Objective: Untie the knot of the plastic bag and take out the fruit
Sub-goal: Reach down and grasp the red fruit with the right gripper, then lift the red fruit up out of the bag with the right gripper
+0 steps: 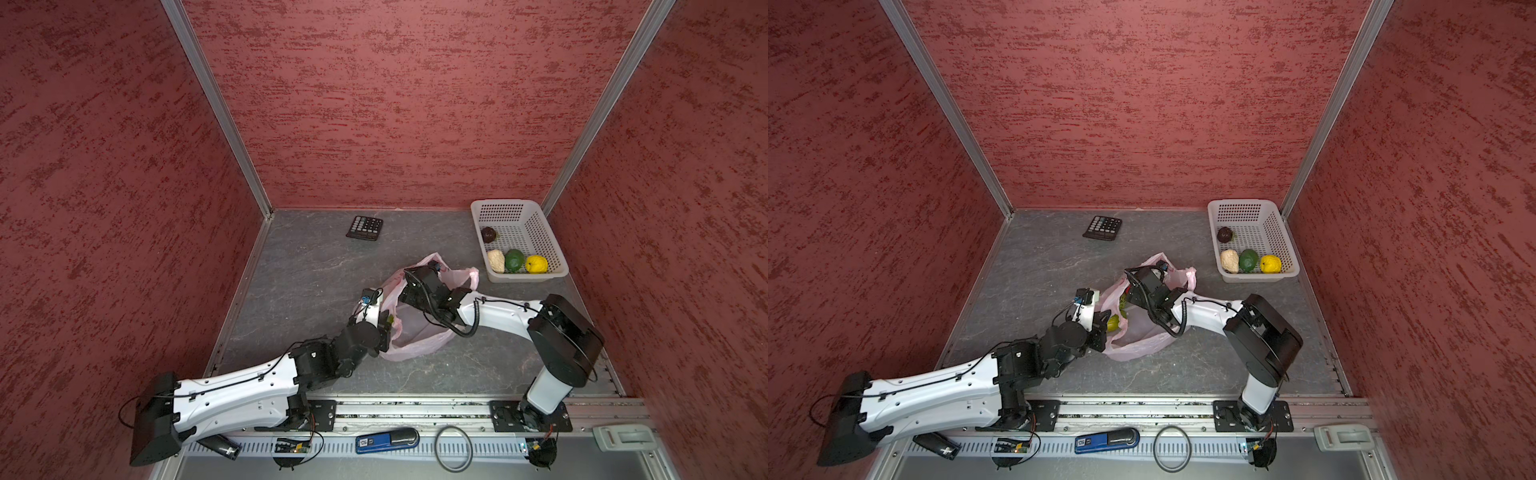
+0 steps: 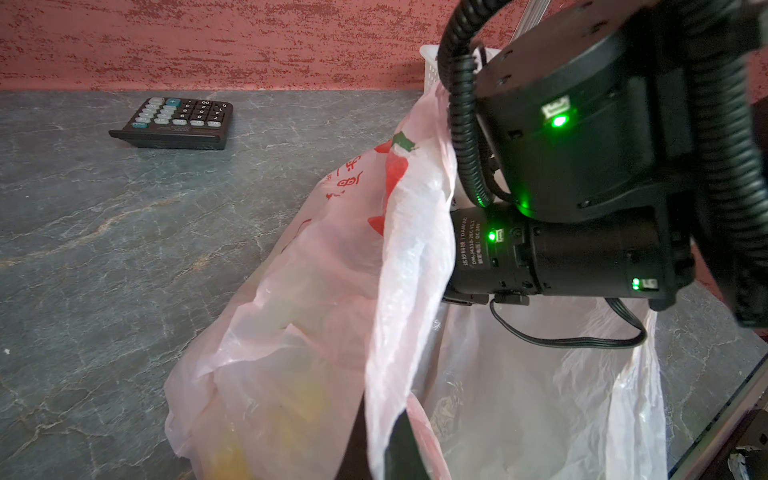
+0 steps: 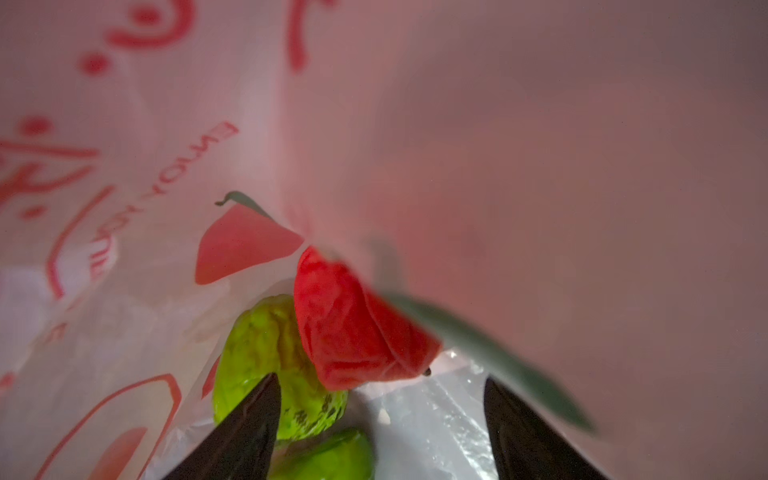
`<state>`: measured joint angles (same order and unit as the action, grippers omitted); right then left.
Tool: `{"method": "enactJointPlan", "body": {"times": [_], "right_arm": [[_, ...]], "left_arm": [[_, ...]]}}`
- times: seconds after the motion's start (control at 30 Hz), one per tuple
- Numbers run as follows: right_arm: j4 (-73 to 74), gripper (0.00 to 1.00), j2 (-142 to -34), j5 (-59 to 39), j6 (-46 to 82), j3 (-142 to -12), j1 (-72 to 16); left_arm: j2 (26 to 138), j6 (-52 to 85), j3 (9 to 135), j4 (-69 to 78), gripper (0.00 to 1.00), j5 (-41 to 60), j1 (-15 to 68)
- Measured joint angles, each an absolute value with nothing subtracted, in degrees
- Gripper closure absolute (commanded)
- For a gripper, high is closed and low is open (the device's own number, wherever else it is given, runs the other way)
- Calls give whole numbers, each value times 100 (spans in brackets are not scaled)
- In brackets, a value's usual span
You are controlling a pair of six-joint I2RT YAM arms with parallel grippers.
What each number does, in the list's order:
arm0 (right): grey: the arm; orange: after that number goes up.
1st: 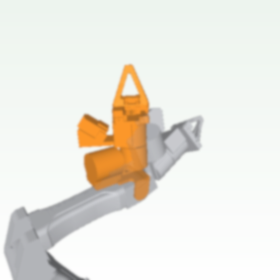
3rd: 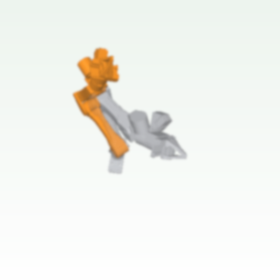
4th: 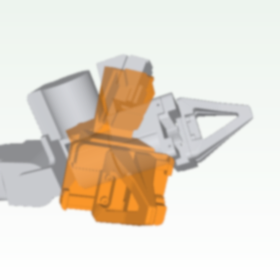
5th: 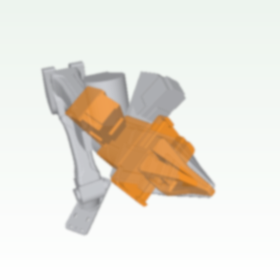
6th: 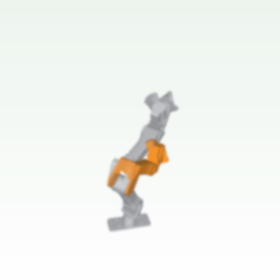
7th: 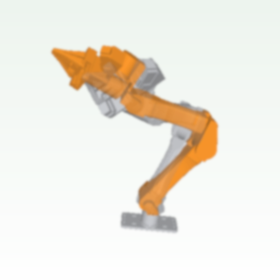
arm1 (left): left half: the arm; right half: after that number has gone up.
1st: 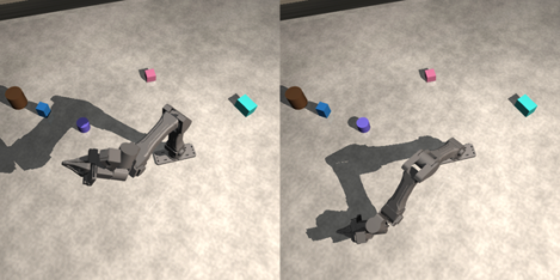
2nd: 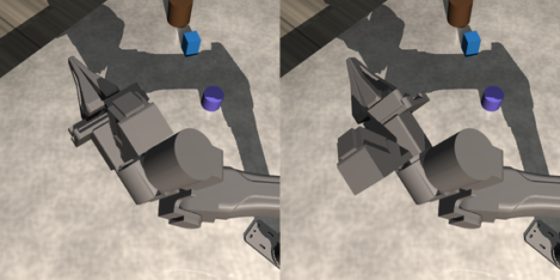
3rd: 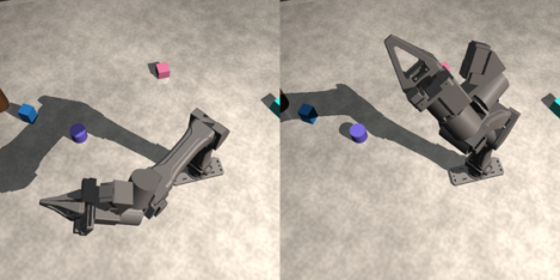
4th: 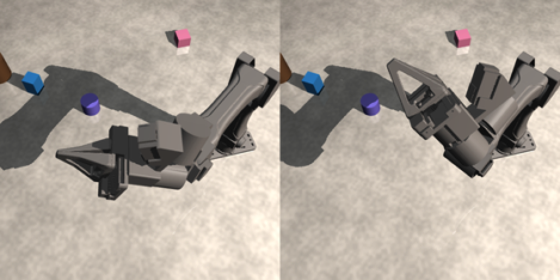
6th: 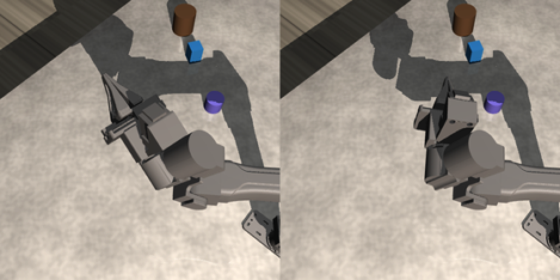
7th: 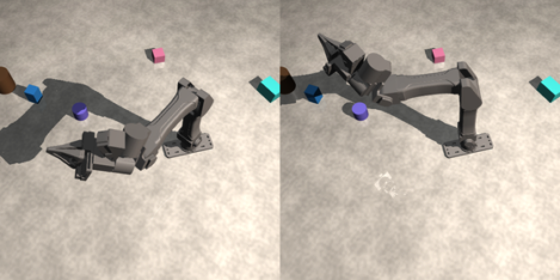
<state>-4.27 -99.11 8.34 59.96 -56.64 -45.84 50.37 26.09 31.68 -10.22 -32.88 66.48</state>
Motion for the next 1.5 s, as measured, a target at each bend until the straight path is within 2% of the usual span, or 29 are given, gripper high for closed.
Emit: {"method": "enactJointPlan", "body": {"times": [0.43, 0.57, 0.8, 0.93, 1.13, 1.5], "right_arm": [[-89, 18, -10650, 1026, 6160, -6257, -4547], [-12, 24, -10903, 1092, 6261, -6316, -4515], [246, 43, -11048, 1194, 6326, -6359, -4480], [296, 47, -11028, 1208, 6307, -6316, -4480], [246, 49, -10591, 1164, 6233, -5931, -4510], [-379, 49, -8914, 1009, 6029, -5120, -4910]], "left_arm": [[5155, 2611, 3105, -956, 100, -3011, 6593], [5155, 2617, 3068, -941, 100, -2963, 6591], [5135, 2628, 3052, -945, 100, -2943, 6589], [5131, 2628, 3044, -943, 100, -2945, 6589], [5131, 2626, 3022, -939, 100, -2987, 6565], [5131, 2600, 3022, -891, 100, -3050, 6464]]}}
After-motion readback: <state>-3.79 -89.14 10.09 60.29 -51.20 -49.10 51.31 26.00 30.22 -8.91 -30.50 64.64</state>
